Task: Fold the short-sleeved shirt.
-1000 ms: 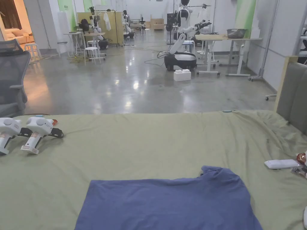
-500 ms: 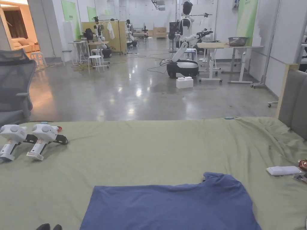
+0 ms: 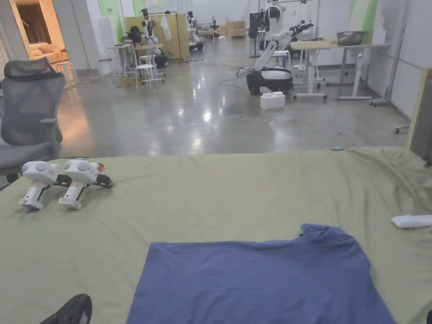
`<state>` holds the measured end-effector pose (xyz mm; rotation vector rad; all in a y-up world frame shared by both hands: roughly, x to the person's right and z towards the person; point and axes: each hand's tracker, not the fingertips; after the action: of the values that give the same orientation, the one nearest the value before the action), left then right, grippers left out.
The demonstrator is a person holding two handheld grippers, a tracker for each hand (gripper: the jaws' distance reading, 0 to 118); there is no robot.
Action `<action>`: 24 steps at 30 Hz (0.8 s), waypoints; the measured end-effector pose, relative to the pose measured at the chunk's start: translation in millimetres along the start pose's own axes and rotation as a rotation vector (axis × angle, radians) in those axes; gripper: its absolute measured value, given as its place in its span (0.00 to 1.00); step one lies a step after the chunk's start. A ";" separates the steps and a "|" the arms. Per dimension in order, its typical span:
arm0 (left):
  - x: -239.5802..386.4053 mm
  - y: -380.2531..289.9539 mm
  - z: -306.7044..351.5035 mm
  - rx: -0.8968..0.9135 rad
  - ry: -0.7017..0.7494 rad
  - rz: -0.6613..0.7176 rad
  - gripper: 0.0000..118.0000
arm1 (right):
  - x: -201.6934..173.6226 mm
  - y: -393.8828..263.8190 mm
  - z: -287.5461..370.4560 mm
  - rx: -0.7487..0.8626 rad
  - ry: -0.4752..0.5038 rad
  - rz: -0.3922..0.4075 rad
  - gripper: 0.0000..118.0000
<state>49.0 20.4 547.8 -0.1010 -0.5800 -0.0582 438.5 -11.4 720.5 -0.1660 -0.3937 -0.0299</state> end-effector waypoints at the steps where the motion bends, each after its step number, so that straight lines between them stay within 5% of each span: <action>1: -7.5 -4.7 -3.9 -0.018 -0.001 0.031 0.00 | 1.1 -2.9 -0.6 -0.008 0.002 -0.008 0.00; 3: -26.1 -22.4 -17.1 -0.119 -0.018 0.114 0.00 | 3.3 -8.5 -2.6 -0.032 0.007 -0.024 0.00; 7: -66.2 -80.1 -50.6 -0.325 -0.014 0.203 0.43 | 11.0 -23.9 -5.6 -0.093 0.017 -0.062 0.00; 9: -81.9 -113.7 -70.7 -0.426 -0.006 0.220 0.49 | 14.0 -30.9 -6.8 -0.120 0.011 -0.070 0.00; 17: -111.4 -202.1 -125.9 -0.645 -0.016 0.262 0.48 | 30.9 -49.1 -6.7 -0.210 -0.029 -0.126 0.00; 20: -110.7 -213.7 -135.5 -0.682 -0.028 0.275 0.36 | 36.9 -54.0 -5.8 -0.233 -0.051 -0.137 0.00; 24: -106.6 -222.1 -139.9 -0.717 -0.010 0.266 0.34 | 41.3 -58.4 -1.6 -0.250 -0.074 -0.143 0.00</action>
<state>17.6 -213.1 390.5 -0.8741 -0.5288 -0.0043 473.6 -69.1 743.9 -0.3861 -0.4743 -0.2147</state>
